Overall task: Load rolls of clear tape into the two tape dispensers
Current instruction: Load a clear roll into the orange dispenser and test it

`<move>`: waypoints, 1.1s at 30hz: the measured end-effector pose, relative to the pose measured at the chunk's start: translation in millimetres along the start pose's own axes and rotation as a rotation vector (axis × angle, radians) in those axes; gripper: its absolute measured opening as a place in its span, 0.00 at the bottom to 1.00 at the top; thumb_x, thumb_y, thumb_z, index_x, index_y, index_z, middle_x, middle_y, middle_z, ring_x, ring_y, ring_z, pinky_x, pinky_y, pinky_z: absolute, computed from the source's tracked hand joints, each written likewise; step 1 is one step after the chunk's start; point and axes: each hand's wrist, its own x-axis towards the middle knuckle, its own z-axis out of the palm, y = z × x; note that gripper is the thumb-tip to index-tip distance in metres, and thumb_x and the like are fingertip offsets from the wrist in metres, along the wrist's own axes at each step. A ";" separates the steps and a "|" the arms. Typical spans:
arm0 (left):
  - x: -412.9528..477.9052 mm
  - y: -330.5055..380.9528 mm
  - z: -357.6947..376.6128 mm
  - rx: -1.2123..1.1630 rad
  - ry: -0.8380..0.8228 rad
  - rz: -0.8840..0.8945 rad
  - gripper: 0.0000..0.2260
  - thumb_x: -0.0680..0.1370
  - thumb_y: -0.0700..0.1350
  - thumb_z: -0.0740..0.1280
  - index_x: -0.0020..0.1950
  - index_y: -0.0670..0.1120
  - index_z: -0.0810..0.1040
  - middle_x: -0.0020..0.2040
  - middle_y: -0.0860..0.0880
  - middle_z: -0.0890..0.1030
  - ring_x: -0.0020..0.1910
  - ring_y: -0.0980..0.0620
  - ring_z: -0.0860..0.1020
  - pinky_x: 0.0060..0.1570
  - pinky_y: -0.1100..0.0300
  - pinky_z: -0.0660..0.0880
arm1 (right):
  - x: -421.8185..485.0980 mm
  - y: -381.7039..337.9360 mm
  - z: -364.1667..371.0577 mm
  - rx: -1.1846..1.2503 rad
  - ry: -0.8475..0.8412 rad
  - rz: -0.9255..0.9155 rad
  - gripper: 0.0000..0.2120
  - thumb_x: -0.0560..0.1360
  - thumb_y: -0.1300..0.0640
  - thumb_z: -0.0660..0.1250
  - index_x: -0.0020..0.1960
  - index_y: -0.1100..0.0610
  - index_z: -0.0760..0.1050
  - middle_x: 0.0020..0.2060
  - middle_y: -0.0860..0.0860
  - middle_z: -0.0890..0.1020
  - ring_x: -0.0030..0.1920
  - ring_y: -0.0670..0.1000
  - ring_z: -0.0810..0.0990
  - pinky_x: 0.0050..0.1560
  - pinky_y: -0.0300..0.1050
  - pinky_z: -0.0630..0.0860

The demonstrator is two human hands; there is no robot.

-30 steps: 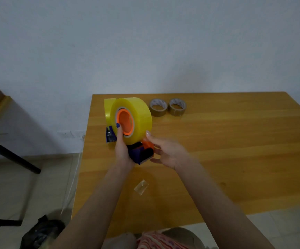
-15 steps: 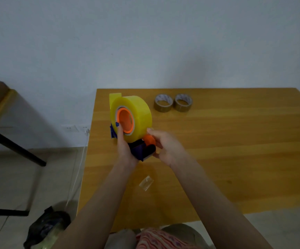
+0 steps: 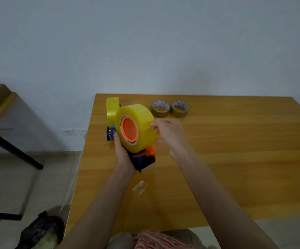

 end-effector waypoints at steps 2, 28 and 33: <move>-0.7 2.9 2.9 0.003 -0.047 0.028 0.22 0.78 0.61 0.56 0.58 0.48 0.79 0.51 0.45 0.84 0.46 0.47 0.82 0.44 0.54 0.79 | 1.6 1.2 -5.4 -0.025 0.000 -0.022 0.10 0.74 0.59 0.64 0.34 0.59 0.75 0.39 0.55 0.72 0.42 0.52 0.69 0.53 0.64 0.75; 15.6 -1.3 -4.8 0.551 0.118 0.169 0.10 0.75 0.37 0.66 0.52 0.50 0.76 0.51 0.45 0.81 0.49 0.45 0.80 0.46 0.49 0.78 | 46.6 -30.4 -42.3 0.195 -0.044 0.094 0.11 0.74 0.63 0.63 0.33 0.56 0.71 0.31 0.49 0.73 0.36 0.45 0.70 0.53 0.52 0.72; 21.9 13.1 -2.7 0.813 -0.026 0.265 0.15 0.74 0.31 0.66 0.58 0.45 0.74 0.47 0.50 0.80 0.46 0.51 0.79 0.37 0.65 0.77 | 61.9 -46.4 -57.2 0.303 0.026 0.101 0.09 0.72 0.61 0.65 0.33 0.56 0.72 0.33 0.50 0.74 0.40 0.48 0.72 0.50 0.50 0.75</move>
